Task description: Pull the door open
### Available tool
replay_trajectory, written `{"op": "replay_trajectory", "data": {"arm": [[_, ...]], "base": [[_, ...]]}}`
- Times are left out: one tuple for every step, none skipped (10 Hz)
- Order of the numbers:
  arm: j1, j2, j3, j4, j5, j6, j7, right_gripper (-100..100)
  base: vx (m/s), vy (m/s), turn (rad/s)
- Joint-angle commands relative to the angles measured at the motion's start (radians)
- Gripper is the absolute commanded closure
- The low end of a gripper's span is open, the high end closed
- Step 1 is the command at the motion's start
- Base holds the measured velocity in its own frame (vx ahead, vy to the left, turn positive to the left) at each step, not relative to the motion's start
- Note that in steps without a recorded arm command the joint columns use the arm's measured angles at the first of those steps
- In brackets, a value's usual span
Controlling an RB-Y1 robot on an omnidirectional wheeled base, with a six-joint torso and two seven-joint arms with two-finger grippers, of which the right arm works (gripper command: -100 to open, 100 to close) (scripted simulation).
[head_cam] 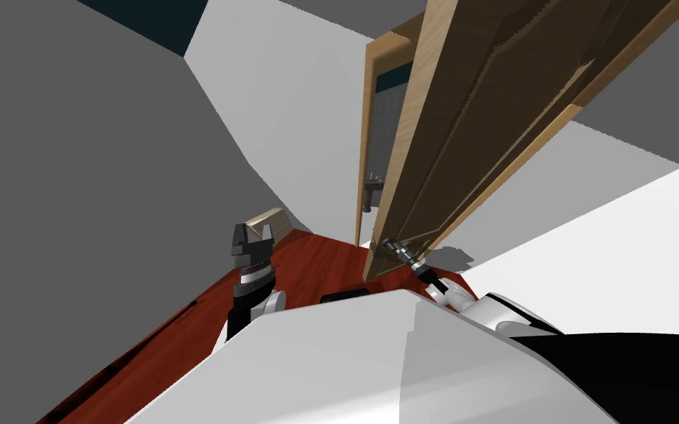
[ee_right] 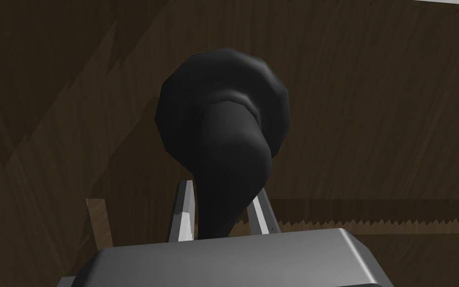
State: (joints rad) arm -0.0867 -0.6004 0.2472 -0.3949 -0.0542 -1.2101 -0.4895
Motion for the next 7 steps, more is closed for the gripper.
{"op": "replay_trajectory", "data": {"arm": [[0.011,-0.009,0.003,0.012,-0.003,-0.028,-0.003,100],[0.011,-0.009,0.003,0.012,-0.003,-0.028,-0.003,100],[0.017,-0.013,0.005,0.017,-0.005,-0.041,-0.005,100],[0.017,-0.013,0.005,0.017,-0.005,-0.041,-0.005,100],[0.017,-0.013,0.005,0.014,-0.005,-0.041,-0.005,100],[0.026,-0.02,0.007,0.023,-0.007,-0.06,-0.007,100],[0.031,-0.023,0.009,0.027,-0.009,-0.071,-0.009,100]], "base": [[-0.222,-0.107,0.214],[-0.143,-0.076,0.076],[-0.139,-0.083,0.092],[-0.107,-0.054,0.062],[-0.042,-0.008,-0.005],[-0.11,-0.06,0.172],[-0.157,-0.093,0.209]]}}
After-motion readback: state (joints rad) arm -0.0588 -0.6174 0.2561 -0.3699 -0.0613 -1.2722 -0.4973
